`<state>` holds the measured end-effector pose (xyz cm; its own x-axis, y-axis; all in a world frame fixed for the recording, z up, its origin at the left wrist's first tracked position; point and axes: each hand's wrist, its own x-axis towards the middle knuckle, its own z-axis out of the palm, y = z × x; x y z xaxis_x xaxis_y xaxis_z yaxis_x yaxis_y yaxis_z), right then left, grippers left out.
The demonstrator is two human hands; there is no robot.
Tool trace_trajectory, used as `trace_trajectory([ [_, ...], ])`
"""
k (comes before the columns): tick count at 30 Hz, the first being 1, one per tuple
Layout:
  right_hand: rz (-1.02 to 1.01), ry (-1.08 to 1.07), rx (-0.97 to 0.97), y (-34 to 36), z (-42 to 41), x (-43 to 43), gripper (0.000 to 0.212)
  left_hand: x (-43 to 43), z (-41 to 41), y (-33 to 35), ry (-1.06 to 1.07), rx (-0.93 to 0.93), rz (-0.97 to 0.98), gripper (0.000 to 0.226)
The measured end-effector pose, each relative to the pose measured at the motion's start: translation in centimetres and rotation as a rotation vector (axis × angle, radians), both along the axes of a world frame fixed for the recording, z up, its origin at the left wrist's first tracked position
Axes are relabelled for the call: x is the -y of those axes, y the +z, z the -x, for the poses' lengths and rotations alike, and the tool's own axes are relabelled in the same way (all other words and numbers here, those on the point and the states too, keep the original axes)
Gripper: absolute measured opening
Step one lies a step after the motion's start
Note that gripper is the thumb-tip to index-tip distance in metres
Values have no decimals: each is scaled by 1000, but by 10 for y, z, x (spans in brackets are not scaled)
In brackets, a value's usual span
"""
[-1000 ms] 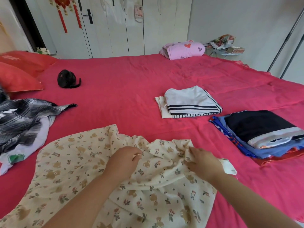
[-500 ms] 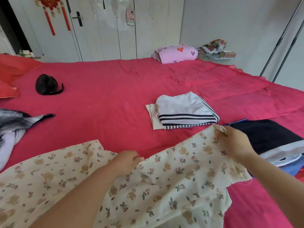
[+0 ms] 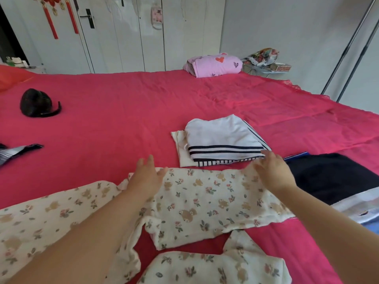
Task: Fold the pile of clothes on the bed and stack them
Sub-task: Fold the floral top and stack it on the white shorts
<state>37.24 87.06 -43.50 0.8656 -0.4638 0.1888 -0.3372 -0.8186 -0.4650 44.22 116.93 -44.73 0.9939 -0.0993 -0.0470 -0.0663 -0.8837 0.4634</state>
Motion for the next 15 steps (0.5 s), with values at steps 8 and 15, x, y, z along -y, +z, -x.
trace_trajectory([
  [8, 207, 410, -407, -65, 26, -40, 50, -30, 44, -53, -340, -166, -446, 76],
  [15, 93, 384, -90, -30, 46, -60, 38, -30, 85, -13, -292, 211, -221, 55],
])
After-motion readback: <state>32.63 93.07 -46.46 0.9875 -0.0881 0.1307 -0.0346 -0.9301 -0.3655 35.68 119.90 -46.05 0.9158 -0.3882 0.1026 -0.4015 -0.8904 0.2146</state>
